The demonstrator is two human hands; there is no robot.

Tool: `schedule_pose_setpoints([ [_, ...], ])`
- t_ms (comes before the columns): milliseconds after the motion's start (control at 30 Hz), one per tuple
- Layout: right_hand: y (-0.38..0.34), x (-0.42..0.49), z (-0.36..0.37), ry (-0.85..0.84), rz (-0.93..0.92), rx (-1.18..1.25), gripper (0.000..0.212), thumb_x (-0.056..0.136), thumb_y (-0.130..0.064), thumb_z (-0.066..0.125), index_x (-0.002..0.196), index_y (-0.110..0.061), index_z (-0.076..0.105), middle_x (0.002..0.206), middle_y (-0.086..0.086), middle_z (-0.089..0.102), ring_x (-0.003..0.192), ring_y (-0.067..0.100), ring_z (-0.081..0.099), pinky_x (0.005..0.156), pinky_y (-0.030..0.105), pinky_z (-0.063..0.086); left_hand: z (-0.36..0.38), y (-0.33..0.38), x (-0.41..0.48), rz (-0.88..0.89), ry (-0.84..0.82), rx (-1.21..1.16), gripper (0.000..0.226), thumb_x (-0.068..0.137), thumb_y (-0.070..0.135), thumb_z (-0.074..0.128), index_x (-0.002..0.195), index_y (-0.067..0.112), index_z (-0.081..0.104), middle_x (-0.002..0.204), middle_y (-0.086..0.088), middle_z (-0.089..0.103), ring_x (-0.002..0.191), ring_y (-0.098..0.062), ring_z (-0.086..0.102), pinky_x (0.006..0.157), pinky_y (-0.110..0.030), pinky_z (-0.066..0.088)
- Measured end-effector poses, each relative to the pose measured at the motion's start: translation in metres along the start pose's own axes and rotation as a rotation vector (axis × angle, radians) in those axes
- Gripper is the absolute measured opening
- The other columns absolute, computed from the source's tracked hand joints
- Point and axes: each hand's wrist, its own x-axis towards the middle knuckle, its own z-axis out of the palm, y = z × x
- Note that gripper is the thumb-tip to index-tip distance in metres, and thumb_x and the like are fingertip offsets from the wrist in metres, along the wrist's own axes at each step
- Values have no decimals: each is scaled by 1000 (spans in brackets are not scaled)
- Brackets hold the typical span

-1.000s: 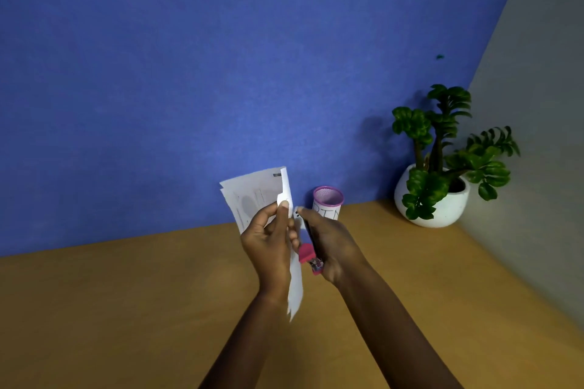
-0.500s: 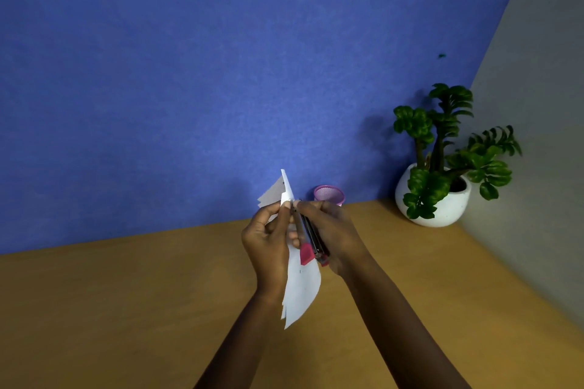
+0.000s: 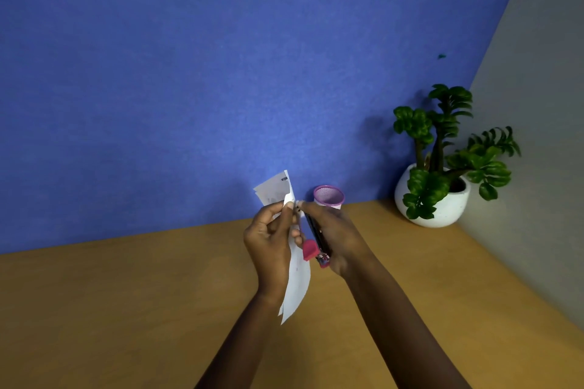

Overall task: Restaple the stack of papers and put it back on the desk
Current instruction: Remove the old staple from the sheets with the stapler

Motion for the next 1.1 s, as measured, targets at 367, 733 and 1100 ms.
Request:
schedule_pose_setpoints([
  [367,16,12,-9,-50,311,460,20,89,-10,51,73,0,59,56,10,60,36,14,57,36,18,51,4,-11,6,34,36,70,17,83,1,59,75,14,65,49,19,65,49,6,60,47,-5,44],
  [733,126,41,-75,438,199,-622,22,93,-13,49,109,2,48,97,25,64,74,28,57,55,31,42,-8,-21,22,16,169,201,12,82,9,64,74,17,64,70,8,63,61,6,61,60,-4,47],
  [1100,167,37,-113,356,114,-1422,24,94,-7,41,116,-13,49,124,10,47,107,24,54,90,38,51,-13,-18,25,-161,199,139,8,83,10,63,85,4,66,83,-11,65,81,-21,60,74,-29,50],
])
